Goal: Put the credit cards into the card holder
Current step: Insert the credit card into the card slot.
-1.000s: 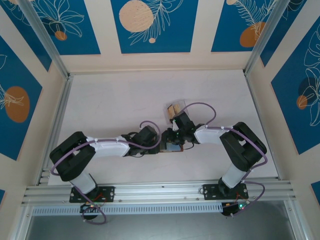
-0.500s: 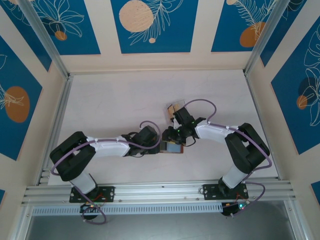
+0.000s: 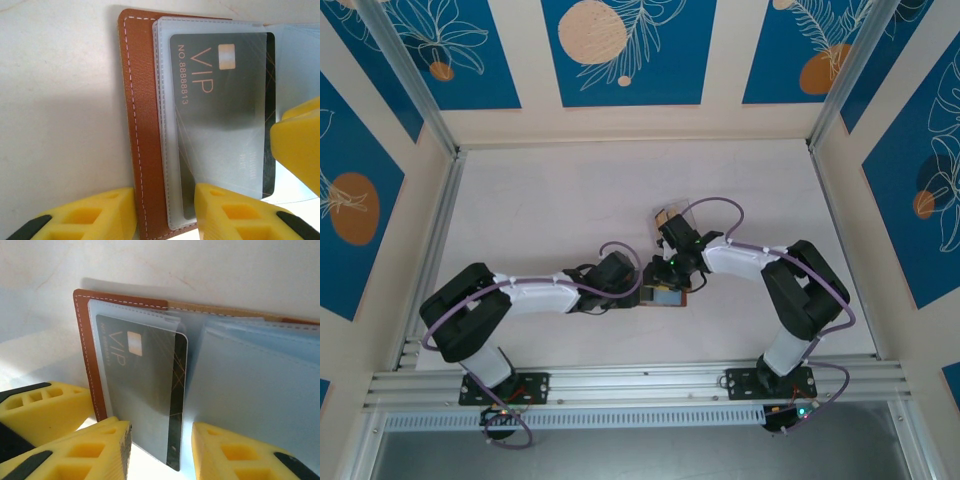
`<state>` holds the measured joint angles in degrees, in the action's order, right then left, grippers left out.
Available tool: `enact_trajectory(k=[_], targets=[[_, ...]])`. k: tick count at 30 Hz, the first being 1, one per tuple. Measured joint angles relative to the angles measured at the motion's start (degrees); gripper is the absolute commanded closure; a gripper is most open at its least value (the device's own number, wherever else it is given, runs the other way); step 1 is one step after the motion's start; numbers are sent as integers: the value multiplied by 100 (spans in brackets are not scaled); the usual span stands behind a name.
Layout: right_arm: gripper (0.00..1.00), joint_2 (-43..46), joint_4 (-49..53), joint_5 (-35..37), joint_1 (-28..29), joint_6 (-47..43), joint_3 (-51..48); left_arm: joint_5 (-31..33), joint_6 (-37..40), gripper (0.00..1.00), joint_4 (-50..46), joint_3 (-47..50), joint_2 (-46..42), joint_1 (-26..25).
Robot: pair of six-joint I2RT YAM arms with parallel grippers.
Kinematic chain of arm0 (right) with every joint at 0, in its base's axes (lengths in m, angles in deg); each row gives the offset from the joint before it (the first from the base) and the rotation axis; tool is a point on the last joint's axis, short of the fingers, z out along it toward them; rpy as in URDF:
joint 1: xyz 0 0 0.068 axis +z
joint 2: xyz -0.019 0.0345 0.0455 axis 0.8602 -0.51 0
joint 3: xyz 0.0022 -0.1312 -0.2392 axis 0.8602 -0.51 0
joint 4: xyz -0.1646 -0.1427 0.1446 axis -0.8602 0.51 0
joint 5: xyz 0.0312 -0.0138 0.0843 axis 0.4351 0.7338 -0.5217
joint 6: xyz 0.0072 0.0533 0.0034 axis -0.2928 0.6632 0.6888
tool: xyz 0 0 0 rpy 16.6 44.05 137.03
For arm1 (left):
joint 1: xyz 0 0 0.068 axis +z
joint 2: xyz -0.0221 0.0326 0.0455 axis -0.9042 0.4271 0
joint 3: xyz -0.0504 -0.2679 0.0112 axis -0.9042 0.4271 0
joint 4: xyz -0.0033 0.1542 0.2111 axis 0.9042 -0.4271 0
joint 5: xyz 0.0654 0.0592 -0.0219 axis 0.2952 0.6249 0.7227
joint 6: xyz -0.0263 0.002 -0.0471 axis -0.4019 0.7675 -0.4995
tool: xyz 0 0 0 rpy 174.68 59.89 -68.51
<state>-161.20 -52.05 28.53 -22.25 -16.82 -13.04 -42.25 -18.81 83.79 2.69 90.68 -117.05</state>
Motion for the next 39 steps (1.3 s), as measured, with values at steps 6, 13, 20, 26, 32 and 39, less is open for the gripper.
enact_trajectory(k=[6,13,20,26,32,39], targets=[[62,-96,15,13,72,-17,105,0,0,63,0,0,0,0],[63,-153,-9,-20,83,-15,116,0,2,63,-2,-4,7,0],[63,-197,-131,-179,74,31,116,-2,2,61,0,-7,11,0],[63,-232,-339,-306,68,190,92,-9,4,60,2,-11,11,0],[62,-232,-356,-306,57,223,63,-9,2,60,-33,-35,48,0],[62,-50,472,-20,13,-345,667,24,-44,61,-195,-144,122,-7]])
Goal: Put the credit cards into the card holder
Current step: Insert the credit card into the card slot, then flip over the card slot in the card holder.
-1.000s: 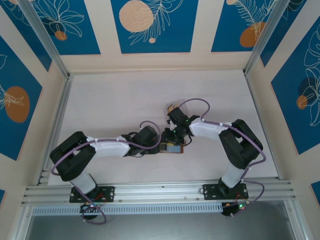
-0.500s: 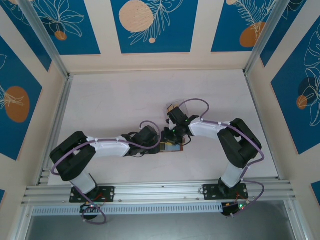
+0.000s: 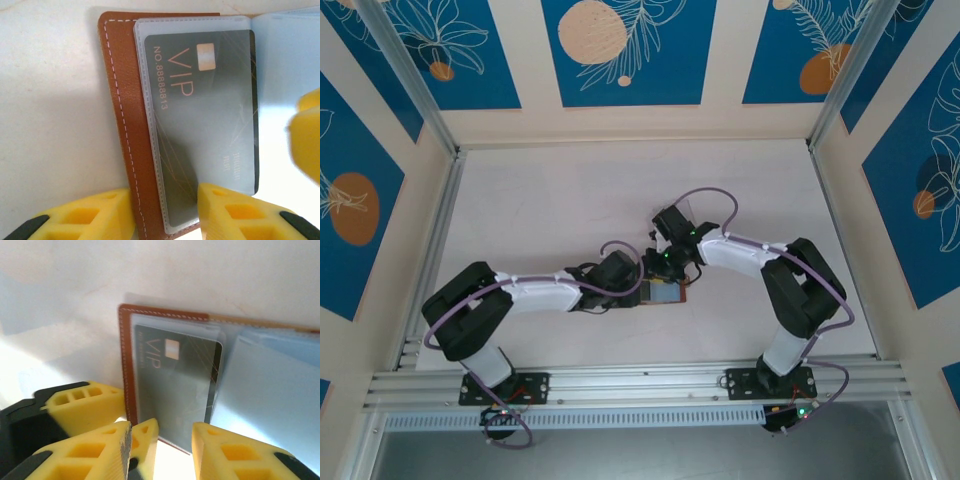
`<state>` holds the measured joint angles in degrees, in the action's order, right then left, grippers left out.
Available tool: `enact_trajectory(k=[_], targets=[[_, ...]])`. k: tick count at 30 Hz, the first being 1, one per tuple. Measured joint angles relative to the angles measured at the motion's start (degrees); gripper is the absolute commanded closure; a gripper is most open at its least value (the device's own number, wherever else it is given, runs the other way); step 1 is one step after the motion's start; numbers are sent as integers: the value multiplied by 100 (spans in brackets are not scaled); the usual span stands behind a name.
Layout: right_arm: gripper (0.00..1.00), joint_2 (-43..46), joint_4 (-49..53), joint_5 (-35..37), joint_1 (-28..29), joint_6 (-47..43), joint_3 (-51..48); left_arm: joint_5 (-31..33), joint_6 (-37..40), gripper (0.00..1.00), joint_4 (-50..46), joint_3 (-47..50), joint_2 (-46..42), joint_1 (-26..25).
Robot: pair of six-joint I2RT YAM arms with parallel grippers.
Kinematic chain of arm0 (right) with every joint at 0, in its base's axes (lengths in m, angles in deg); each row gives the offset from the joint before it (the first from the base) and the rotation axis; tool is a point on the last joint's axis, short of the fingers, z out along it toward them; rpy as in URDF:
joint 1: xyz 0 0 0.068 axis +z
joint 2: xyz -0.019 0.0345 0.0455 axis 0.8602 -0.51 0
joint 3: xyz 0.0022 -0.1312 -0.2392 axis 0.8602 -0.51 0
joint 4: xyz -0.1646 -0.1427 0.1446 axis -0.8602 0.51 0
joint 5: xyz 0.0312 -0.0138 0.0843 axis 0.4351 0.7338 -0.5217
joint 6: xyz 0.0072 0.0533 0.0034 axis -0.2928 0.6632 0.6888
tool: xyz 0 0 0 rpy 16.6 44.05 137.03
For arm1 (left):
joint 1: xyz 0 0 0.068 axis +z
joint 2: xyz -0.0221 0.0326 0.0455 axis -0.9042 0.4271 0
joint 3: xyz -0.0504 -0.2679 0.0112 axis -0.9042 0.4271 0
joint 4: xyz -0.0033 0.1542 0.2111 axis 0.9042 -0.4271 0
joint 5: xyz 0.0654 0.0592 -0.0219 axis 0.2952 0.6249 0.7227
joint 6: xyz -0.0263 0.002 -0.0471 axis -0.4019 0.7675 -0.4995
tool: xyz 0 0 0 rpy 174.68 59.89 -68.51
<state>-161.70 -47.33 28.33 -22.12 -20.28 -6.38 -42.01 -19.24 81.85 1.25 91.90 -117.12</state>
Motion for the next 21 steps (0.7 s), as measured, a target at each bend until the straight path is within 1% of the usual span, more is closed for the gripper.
enact_trajectory(k=[3,9,14,21], targets=[[62,199,358,273,-101,-262,192,4,-7,61,-28,-22,28,0],[63,201,901,911,-199,-533,334,7,-50,61,-57,-44,39,0],[63,142,1027,1060,-223,-575,330,7,-76,61,-63,-50,39,0],[63,-210,1049,1134,-247,-573,328,20,-90,61,-68,-55,50,0]])
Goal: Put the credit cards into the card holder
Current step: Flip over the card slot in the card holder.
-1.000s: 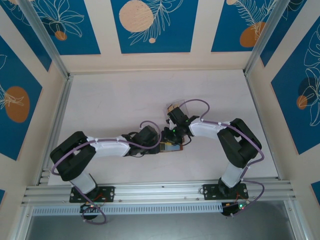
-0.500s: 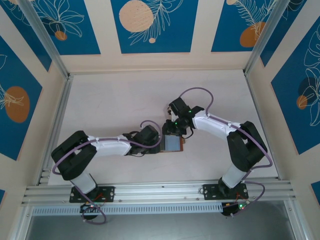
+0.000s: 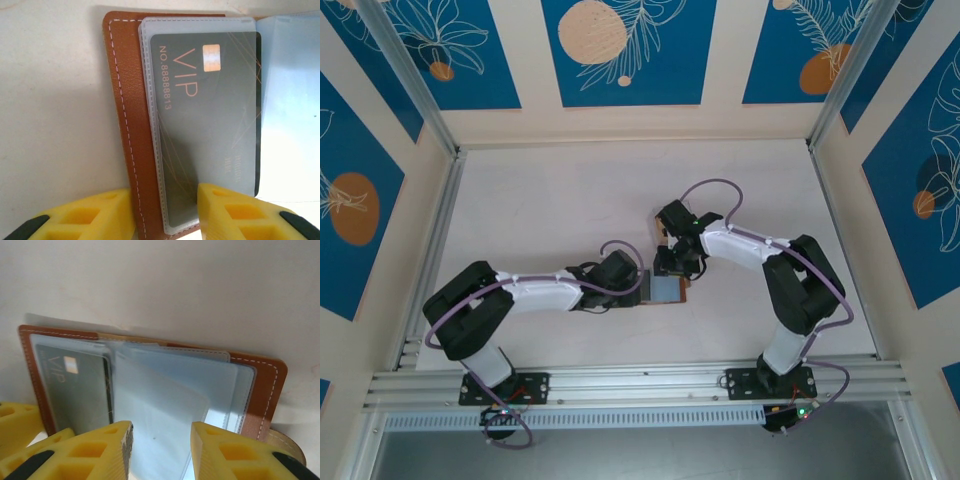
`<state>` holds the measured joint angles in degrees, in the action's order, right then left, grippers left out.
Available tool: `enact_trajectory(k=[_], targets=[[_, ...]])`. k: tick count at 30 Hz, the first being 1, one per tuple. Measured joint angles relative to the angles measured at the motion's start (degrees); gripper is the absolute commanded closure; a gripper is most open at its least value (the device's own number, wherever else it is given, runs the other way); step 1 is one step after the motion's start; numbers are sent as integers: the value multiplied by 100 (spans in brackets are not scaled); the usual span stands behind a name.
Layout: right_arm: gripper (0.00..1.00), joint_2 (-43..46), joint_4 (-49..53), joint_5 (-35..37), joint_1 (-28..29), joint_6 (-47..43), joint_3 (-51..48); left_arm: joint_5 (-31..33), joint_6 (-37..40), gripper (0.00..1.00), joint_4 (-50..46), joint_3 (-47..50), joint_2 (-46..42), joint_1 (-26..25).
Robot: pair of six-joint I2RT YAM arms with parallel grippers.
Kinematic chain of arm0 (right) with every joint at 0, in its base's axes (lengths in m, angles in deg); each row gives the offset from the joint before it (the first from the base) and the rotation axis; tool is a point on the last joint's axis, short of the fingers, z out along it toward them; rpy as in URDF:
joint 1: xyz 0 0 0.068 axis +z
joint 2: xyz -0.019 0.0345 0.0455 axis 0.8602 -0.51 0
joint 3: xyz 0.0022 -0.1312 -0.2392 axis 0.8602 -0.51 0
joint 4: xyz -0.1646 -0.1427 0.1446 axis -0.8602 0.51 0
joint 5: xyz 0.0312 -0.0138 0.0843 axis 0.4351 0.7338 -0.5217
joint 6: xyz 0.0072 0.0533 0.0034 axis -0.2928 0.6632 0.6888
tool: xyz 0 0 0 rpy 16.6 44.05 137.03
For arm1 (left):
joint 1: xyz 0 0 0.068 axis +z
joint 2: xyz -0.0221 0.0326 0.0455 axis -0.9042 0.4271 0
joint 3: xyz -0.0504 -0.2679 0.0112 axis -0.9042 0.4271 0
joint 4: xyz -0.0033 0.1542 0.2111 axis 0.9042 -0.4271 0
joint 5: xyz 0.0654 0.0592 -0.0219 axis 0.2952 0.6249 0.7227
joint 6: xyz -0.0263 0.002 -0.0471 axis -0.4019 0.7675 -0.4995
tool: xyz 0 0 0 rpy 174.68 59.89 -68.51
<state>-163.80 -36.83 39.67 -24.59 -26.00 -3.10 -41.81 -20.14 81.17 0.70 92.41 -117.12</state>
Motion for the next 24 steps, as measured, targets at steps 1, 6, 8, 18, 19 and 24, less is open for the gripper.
enact_trajectory(k=[1,6,8,18,19,24], targets=[[63,-39,0,0,0,0,0,0,0,61,0,0,0,0],[63,-114,4,63,0,2,-31,0,0,61,0,-2,0,0],[63,-114,31,105,-2,2,-39,0,0,61,-2,-4,0,0],[67,-114,61,83,-59,2,-149,0,0,61,-68,-44,17,0],[68,-114,48,61,-59,9,-149,0,0,62,-79,-48,17,0],[75,-114,-46,-11,-13,4,-149,0,0,62,-85,-52,22,0]])
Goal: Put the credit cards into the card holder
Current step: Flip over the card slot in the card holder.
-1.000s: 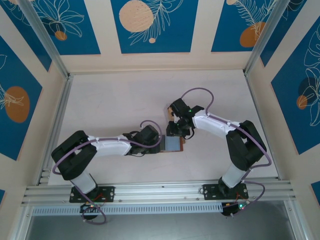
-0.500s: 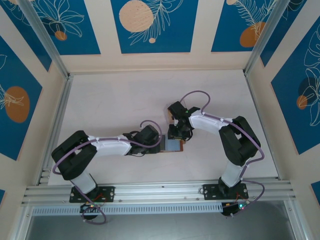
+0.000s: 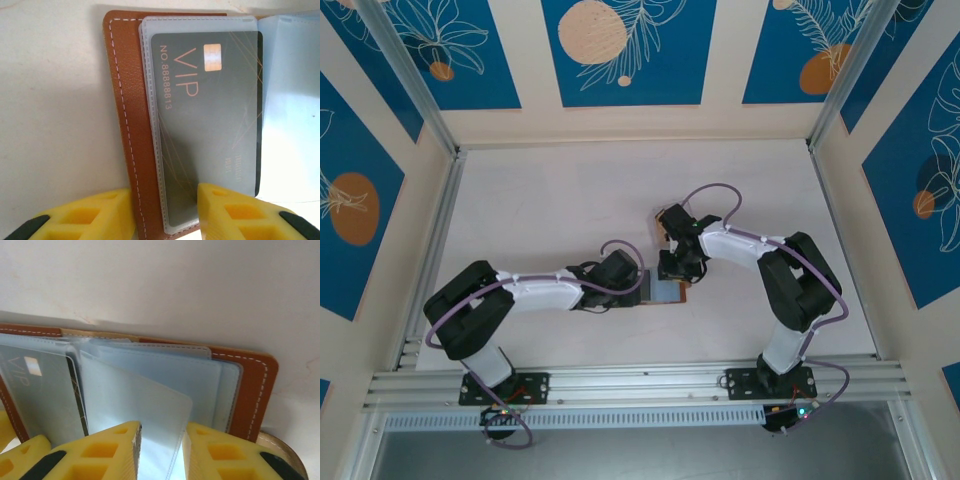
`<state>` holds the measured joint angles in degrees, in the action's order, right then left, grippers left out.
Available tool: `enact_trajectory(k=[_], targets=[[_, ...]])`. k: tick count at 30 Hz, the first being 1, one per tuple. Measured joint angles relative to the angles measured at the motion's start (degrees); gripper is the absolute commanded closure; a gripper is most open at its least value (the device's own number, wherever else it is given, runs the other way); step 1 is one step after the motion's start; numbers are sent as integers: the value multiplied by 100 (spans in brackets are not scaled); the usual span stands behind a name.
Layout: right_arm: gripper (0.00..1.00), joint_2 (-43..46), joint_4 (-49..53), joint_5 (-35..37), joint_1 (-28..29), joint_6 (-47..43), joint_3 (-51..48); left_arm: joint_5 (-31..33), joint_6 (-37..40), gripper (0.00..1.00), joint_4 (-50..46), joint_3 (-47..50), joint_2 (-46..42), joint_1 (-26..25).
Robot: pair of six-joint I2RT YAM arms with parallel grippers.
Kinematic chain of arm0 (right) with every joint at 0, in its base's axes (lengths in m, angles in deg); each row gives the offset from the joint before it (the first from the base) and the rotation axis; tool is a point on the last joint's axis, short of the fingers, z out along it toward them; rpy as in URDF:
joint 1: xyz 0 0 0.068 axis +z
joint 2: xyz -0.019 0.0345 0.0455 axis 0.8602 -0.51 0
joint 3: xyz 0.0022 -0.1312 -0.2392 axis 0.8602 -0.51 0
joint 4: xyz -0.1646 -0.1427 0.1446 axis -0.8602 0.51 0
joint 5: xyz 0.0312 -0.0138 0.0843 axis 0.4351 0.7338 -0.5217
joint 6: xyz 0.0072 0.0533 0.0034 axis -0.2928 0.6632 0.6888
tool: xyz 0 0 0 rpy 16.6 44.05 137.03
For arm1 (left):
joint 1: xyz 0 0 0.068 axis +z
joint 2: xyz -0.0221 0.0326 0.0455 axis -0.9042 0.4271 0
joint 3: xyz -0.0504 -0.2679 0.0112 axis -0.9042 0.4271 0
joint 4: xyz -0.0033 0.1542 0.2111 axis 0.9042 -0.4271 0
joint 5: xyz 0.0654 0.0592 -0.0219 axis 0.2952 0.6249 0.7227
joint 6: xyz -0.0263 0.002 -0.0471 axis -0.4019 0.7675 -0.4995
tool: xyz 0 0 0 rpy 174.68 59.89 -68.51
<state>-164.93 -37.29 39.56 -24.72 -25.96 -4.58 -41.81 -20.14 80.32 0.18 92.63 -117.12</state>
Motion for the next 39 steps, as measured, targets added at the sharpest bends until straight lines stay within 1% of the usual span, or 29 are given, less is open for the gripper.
enact_trajectory(k=[6,9,16,22,26,28,31,33,34,36,39], targets=[[93,11,-24,-72,55,15,-2,0,0,62,-11,-11,4,0],[100,72,-22,-85,63,2,-13,2,0,62,-17,-13,4,0],[100,433,22,-175,-35,-68,-24,9,-24,62,-20,-13,4,0],[100,461,63,-256,-153,-127,-24,11,-44,62,-20,-13,4,0],[100,461,-11,-588,-140,-131,-24,11,-42,62,-20,-13,4,0],[95,461,-103,-833,-118,-125,-24,11,-44,62,-20,-13,7,0],[78,461,-369,-1309,-90,-37,-31,11,-42,62,-20,-13,4,0],[72,448,-564,-1600,-79,52,-35,11,-42,62,-20,-13,4,0],[69,433,-675,-1749,-66,92,-39,11,-42,61,-20,-13,2,0],[68,369,-885,-2006,-66,173,-50,15,-42,60,-20,-11,-17,0],[66,214,-1141,-2319,-59,251,-52,22,-33,56,2,9,-96,-7]])
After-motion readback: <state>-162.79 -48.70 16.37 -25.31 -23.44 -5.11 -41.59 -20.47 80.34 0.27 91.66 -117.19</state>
